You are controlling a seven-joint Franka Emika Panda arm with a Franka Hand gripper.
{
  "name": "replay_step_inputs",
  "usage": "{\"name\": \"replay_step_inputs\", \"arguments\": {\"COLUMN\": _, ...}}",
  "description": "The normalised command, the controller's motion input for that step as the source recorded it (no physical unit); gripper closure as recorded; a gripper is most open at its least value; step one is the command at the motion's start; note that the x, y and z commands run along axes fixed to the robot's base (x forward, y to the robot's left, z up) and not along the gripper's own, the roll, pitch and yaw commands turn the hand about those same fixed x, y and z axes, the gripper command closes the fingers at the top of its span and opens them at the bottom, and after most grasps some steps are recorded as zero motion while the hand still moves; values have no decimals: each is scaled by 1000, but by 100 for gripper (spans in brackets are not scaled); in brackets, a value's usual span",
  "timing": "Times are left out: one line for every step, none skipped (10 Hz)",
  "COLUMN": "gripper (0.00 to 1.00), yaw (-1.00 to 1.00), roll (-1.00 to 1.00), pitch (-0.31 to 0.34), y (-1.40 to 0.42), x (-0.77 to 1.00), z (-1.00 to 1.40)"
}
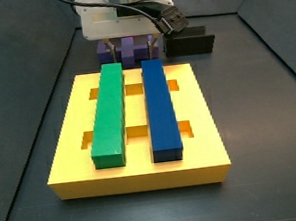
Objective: Pick up the purple object. Move up. Place the purple object on the fixture. Regrasp the purple object. Move to above the board. Insert the purple object.
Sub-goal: Pick up the purple object.
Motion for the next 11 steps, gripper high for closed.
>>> {"name": "replay_step_inputs", "arguments": {"gripper": 0, "yaw": -46, "roll": 121, "pitch": 67, "y": 137, "x": -114, "z": 0}}
{"name": "replay_step_inputs", "arguments": {"gripper": 0, "yaw": 0, "roll": 41, "pitch": 14, "y": 74, "x": -83, "z": -37}}
{"name": "replay_step_inputs", "arguments": {"gripper": 0, "yaw": 0, "roll": 0, "pitch": 0, "y": 0, "x": 0, "z": 0}}
{"name": "replay_step_inputs", "arguments": {"gripper": 100, "yaw": 0, "roll": 0, "pitch": 0, "y": 0, "x": 0, "z": 0}}
{"name": "replay_step_inputs", "arguments": {"gripper": 100, "yaw": 0, "roll": 0, "pitch": 0, "y": 0, "x": 0, "z": 0}}
{"name": "replay_step_inputs", "arguments": {"gripper": 100, "yaw": 0, "roll": 0, "pitch": 0, "y": 0, "x": 0, "z": 0}}
{"name": "replay_step_inputs", "arguments": {"gripper": 100, "yaw": 0, "roll": 0, "pitch": 0, "y": 0, "x": 0, "z": 0}}
{"name": "replay_step_inputs", "arguments": {"gripper": 100, "yaw": 0, "roll": 0, "pitch": 0, "y": 0, "x": 0, "z": 0}}
{"name": "replay_step_inputs", "arguments": {"gripper": 100, "yaw": 0, "roll": 0, "pitch": 0, "y": 0, "x": 0, "z": 0}}
{"name": "replay_step_inputs", "arguments": {"gripper": 100, "yaw": 0, "roll": 0, "pitch": 0, "y": 0, "x": 0, "z": 0}}
{"name": "replay_step_inputs", "arguments": {"gripper": 100, "yaw": 0, "roll": 0, "pitch": 0, "y": 0, "x": 0, "z": 0}}
